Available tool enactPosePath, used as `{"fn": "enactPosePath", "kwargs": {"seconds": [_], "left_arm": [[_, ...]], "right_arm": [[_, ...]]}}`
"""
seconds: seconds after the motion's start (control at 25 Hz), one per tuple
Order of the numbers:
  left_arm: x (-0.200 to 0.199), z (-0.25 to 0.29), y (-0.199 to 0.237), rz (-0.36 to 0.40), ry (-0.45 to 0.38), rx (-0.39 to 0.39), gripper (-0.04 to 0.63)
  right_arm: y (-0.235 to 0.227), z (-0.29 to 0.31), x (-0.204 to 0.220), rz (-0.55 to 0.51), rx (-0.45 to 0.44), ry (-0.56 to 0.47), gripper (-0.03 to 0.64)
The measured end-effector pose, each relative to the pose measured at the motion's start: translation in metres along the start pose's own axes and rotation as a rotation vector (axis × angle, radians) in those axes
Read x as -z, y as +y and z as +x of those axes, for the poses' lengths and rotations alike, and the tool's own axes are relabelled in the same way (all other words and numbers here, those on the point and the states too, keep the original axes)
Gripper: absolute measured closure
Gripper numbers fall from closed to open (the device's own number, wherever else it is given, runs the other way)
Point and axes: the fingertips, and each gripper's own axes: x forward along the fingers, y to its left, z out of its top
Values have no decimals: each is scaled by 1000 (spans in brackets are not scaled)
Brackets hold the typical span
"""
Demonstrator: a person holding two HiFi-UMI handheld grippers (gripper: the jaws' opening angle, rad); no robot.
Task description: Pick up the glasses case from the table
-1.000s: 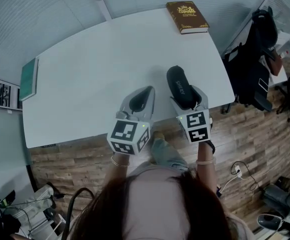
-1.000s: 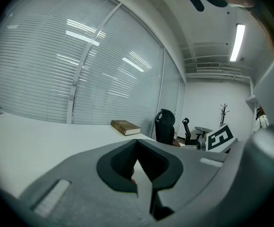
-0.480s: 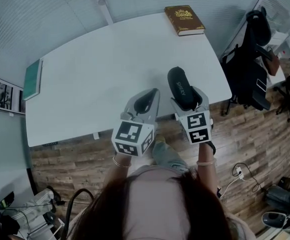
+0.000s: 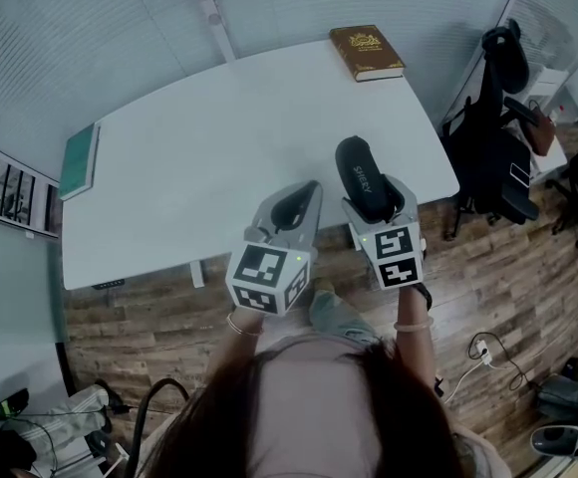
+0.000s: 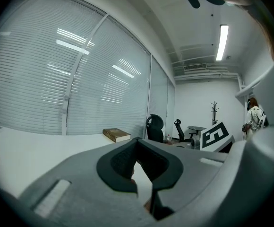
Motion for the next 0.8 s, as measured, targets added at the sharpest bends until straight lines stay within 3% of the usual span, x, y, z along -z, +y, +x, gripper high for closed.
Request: {"fn": "enactPosePath", "kwargs": {"seconds": [0.8], "left_arm": [[-5,-90,-12,22,-55,-36,586]], "right_arm": [[54,-64,-26,-17,36,-120,267]]}}
